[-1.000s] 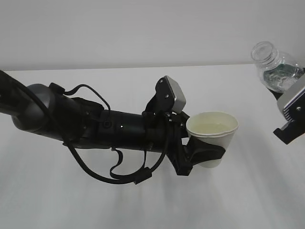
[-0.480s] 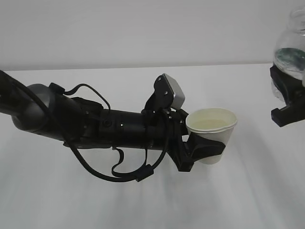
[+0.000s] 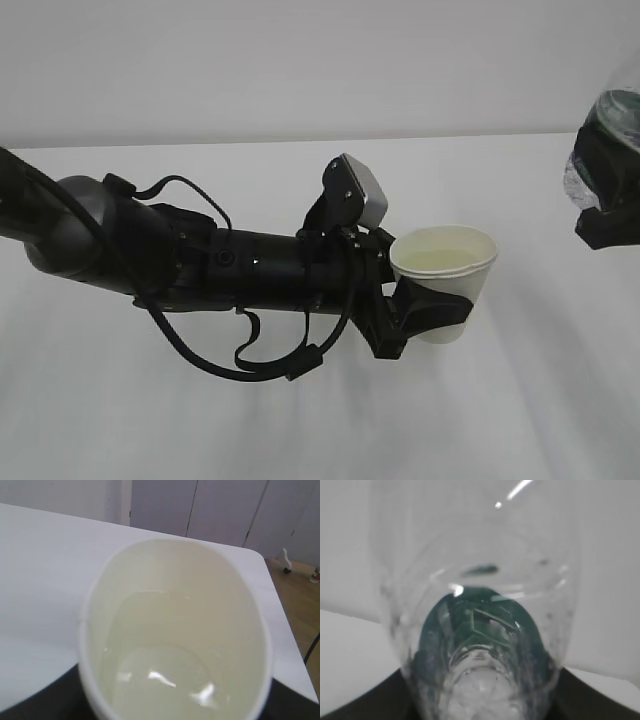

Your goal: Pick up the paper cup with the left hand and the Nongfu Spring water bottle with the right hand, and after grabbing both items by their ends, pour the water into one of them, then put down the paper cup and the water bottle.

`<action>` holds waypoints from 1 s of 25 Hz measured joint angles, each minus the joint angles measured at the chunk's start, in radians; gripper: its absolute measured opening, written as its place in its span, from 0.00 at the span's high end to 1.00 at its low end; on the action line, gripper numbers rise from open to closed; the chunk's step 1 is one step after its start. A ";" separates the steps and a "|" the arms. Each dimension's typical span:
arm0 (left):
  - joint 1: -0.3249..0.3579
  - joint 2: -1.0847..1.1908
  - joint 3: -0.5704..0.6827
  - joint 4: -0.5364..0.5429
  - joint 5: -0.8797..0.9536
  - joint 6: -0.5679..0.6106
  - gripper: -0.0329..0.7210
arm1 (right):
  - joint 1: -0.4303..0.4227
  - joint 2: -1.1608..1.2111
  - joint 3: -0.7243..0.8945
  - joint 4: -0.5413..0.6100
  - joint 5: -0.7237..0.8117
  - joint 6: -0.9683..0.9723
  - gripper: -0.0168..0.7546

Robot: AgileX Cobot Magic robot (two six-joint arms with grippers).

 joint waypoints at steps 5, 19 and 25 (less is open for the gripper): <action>0.000 0.000 0.000 0.000 -0.006 0.000 0.39 | 0.000 0.000 0.000 0.000 -0.012 0.118 0.53; 0.000 0.000 0.000 -0.007 -0.007 0.000 0.39 | 0.000 0.037 0.004 0.000 -0.021 0.289 0.53; 0.000 0.000 0.000 -0.007 -0.007 0.000 0.39 | 0.000 0.209 0.017 0.011 -0.103 0.252 0.53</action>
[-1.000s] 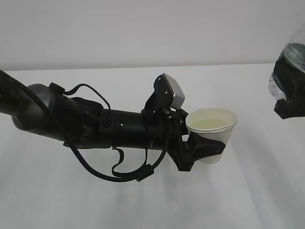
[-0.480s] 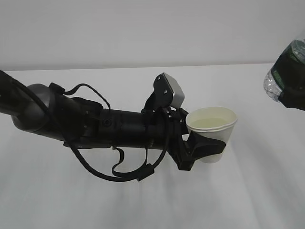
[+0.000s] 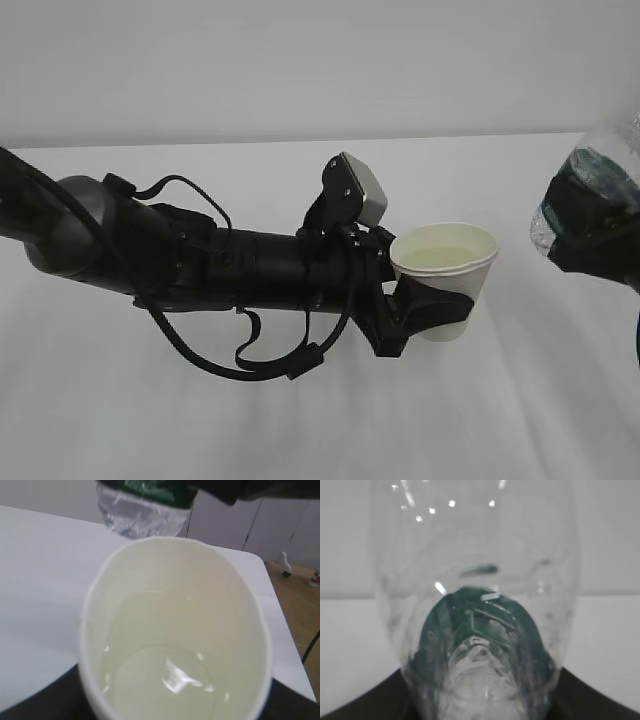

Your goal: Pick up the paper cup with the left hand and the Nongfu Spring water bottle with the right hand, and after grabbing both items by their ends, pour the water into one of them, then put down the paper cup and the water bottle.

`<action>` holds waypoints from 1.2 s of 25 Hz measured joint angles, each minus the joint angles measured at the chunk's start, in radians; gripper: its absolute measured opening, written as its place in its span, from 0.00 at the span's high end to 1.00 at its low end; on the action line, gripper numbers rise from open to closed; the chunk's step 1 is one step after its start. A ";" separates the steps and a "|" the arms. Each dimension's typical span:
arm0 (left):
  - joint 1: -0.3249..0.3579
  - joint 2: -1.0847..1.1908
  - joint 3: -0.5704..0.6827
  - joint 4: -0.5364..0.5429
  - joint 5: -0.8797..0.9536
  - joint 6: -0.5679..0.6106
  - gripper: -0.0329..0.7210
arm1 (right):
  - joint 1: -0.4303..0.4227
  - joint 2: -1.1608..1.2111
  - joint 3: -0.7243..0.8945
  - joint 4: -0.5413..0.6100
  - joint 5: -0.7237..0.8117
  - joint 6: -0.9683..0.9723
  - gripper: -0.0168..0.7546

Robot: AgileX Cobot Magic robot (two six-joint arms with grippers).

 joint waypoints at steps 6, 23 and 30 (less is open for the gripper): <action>0.000 0.000 0.000 -0.001 0.000 0.000 0.39 | 0.000 0.143 0.000 0.065 -0.008 -0.046 0.53; 0.006 0.000 0.000 -0.002 0.000 0.000 0.39 | 0.000 0.288 -0.158 0.099 -0.017 -0.199 0.53; 0.006 0.000 0.000 -0.002 0.000 0.000 0.39 | 0.000 0.399 -0.255 0.102 -0.017 -0.198 0.53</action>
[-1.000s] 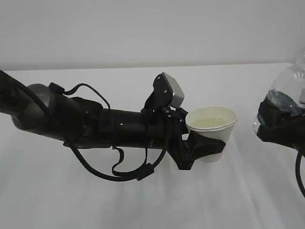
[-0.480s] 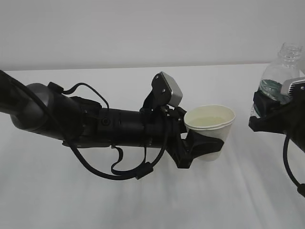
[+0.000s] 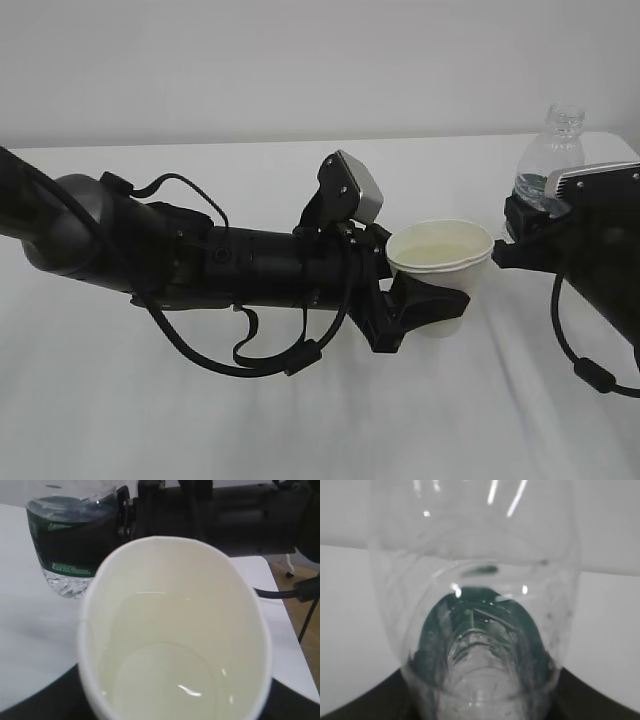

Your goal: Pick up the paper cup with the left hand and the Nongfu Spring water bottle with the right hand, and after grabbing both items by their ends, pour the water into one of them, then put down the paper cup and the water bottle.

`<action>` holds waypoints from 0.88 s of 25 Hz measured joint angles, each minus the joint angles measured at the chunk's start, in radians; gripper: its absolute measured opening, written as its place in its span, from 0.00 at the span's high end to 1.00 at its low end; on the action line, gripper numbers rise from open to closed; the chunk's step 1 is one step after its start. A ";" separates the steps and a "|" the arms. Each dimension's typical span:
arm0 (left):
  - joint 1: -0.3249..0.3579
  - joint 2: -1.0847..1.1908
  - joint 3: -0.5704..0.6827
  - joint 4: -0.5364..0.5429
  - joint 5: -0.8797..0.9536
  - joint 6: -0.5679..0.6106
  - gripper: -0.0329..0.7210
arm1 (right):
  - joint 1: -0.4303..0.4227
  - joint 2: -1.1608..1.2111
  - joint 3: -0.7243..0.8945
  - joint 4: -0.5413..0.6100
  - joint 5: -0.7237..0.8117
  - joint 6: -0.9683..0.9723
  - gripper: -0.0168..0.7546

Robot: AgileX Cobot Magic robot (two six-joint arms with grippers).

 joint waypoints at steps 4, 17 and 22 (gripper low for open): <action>0.000 0.000 0.000 0.000 0.000 0.000 0.39 | 0.000 0.051 -0.039 0.000 0.000 0.004 0.53; 0.000 0.000 0.000 0.000 0.000 0.000 0.39 | 0.000 0.176 -0.136 0.000 -0.002 0.021 0.53; 0.000 0.000 0.000 0.000 0.000 0.000 0.39 | 0.000 0.178 -0.144 0.000 -0.002 0.022 0.53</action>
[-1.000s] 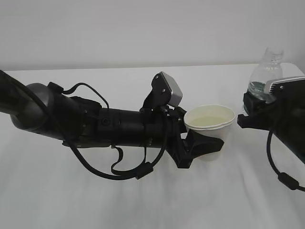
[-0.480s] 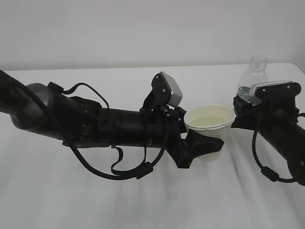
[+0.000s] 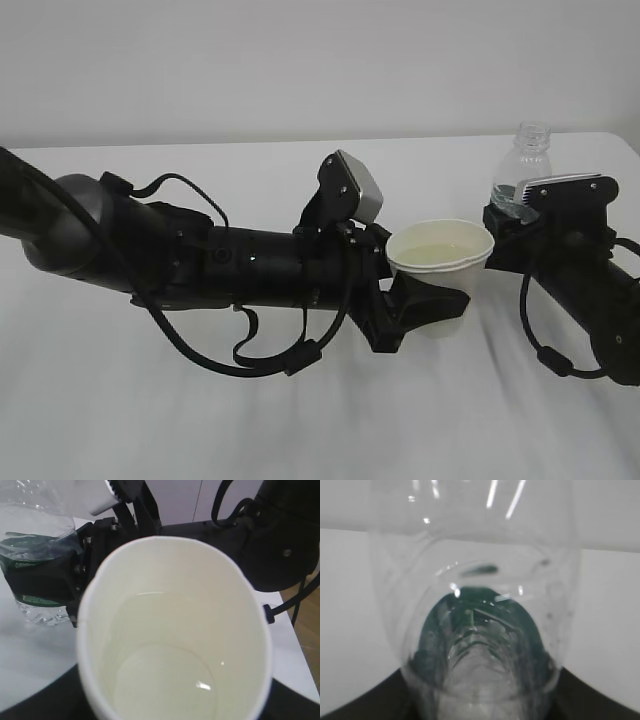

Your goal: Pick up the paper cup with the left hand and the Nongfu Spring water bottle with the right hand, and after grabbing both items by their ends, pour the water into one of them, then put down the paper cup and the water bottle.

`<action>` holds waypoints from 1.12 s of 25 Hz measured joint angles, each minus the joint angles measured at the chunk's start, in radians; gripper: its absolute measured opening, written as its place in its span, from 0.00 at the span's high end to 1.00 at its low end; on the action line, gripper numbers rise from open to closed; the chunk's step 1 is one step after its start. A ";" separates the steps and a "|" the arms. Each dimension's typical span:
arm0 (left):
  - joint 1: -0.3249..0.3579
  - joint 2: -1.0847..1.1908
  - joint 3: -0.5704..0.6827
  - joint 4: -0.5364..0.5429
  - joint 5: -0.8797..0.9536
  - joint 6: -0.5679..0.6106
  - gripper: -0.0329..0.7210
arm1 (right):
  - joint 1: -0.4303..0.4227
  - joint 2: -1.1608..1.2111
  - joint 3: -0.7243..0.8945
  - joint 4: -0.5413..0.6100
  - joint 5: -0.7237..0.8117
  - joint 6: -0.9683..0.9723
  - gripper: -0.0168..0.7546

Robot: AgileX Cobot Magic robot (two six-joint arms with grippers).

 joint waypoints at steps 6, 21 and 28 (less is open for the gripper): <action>0.000 0.000 0.000 0.000 0.000 0.000 0.39 | 0.000 0.011 -0.020 0.000 0.000 0.003 0.53; 0.000 0.000 0.000 0.000 0.000 0.000 0.39 | 0.000 0.038 -0.041 -0.004 0.000 0.030 0.53; 0.000 0.000 0.000 0.000 0.000 0.000 0.39 | 0.000 0.038 -0.041 -0.016 0.000 0.030 0.50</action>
